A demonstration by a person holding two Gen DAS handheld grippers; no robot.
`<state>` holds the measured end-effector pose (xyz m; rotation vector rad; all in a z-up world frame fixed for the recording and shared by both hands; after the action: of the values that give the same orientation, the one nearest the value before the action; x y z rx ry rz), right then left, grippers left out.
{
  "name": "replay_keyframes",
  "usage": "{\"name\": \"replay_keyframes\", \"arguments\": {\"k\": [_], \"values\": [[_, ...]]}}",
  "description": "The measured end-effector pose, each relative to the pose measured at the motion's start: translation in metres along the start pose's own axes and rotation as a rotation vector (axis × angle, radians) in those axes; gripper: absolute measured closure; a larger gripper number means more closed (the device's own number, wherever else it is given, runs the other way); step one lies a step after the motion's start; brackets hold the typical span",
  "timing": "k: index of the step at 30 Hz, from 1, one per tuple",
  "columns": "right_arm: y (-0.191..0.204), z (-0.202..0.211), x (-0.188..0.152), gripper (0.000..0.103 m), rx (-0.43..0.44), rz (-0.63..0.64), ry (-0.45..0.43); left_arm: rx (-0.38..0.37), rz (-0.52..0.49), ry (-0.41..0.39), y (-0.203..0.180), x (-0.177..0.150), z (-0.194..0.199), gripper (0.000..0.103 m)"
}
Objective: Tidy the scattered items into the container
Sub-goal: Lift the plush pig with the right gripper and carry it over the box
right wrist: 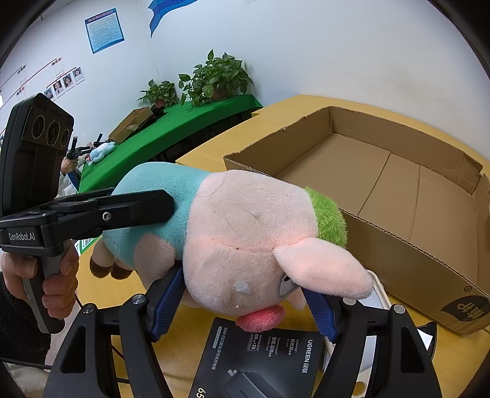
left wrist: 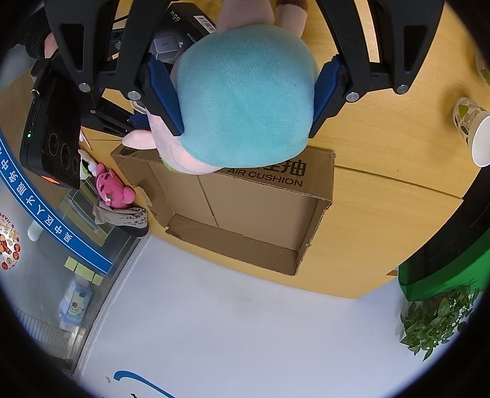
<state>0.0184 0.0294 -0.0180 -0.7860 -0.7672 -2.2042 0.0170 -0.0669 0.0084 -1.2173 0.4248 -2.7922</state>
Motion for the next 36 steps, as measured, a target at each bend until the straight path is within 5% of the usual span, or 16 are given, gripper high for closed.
{"name": "replay_keyframes", "arguments": {"k": [21, 36], "values": [[-0.029, 0.039, 0.011, 0.025, -0.059, -0.048, -0.094, -0.05, -0.141, -0.005, -0.047, 0.036, -0.013, 0.026], [-0.086, 0.063, 0.06, 0.025, -0.132, -0.056, -0.147, -0.079, -0.253, -0.059, -0.081, 0.108, -0.042, 0.026]]}}
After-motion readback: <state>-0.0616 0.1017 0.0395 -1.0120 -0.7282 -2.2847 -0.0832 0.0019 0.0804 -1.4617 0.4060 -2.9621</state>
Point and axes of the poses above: each gripper's, at about its wrist camera, not at the fingertips, and z roughly against the way its jaws point, y to its left, x to its top, the point moved 9 cm from there along -z, roughly the way its jaws point, and after that the axes turned 8 degrees about x, right-handed, at the moved point
